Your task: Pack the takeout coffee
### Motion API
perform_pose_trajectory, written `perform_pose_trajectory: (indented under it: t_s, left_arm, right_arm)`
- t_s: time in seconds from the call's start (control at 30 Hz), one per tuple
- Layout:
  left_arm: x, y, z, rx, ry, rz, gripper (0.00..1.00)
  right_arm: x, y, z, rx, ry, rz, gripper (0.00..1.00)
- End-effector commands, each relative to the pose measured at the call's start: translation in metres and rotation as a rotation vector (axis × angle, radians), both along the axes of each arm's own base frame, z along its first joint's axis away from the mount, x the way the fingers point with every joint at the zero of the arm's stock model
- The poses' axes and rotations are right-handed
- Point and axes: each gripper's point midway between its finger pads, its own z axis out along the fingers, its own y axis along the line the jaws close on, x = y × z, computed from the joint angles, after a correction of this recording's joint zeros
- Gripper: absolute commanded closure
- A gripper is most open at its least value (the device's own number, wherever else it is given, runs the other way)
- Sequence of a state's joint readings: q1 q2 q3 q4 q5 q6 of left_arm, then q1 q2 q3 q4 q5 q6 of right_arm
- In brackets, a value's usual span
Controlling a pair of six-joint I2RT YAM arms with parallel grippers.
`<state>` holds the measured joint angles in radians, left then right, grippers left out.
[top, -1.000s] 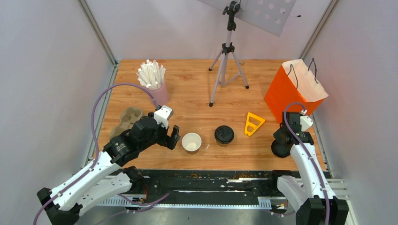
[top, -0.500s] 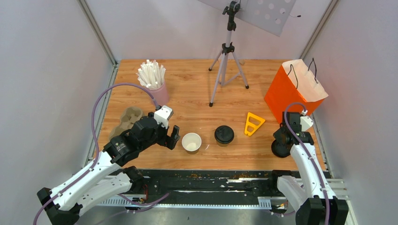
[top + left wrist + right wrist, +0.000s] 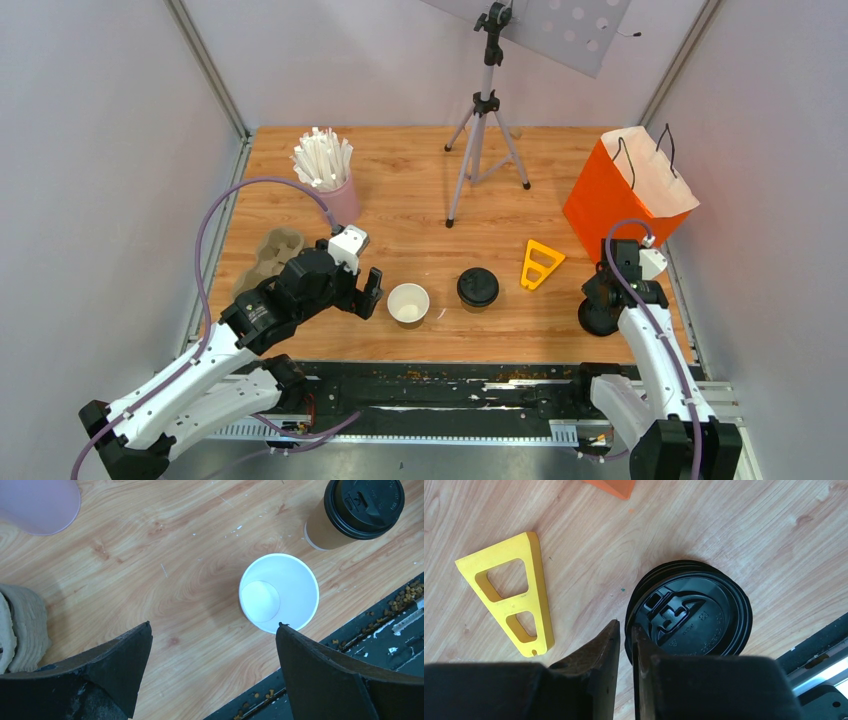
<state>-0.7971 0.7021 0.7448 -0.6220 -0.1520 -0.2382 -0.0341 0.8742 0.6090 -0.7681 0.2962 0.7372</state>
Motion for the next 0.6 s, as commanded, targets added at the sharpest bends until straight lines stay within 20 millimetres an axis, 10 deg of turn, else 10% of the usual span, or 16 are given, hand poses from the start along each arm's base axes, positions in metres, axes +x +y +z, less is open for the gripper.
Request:
perform_pose_trajectory:
  t_s: [0.0, 0.57]
  left_arm:
    - [0.001, 0.0, 0.006, 0.003, -0.021, -0.011, 0.0]
    - [0.0, -0.002, 0.006, 0.001, -0.021, -0.025, 0.0]
  right_arm:
    - [0.005, -0.002, 0.002, 0.004, -0.023, -0.023, 0.84]
    - [0.004, -0.006, 0.034, -0.041, -0.085, 0.006, 1.0]
